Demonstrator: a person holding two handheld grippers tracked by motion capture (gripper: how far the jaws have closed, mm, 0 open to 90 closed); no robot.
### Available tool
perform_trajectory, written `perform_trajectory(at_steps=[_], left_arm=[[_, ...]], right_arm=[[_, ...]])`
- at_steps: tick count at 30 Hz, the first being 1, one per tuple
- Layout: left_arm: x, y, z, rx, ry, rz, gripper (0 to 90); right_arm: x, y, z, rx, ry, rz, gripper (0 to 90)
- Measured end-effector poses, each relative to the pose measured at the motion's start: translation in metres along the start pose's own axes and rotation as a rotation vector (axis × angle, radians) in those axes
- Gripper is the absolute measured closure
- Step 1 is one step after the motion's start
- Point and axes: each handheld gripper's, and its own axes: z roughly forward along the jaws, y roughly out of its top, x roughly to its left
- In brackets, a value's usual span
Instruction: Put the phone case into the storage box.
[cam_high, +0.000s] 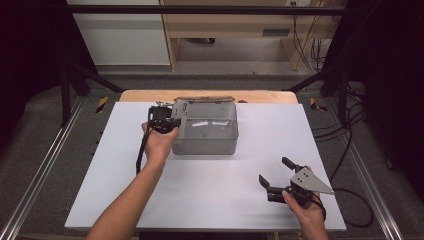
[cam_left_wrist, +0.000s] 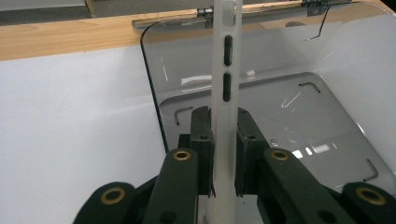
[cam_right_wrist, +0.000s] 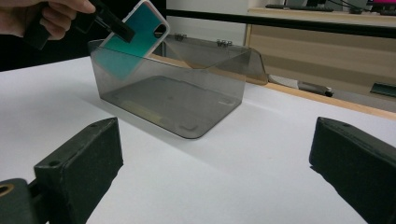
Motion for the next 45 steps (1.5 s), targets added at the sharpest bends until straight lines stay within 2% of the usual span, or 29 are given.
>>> perform_trajectory(at_steps=[29,45], left_arm=[[-0.005,-0.001,0.014,0.034,-0.001,-0.006,80.8],[-0.006,-0.001,0.016,0.045,-0.001,-0.009,80.8]], right_arm=[[-0.002,0.000,-0.001,-0.002,0.000,0.008,2.9],[-0.003,0.000,-0.001,-0.001,0.000,0.011,2.9]])
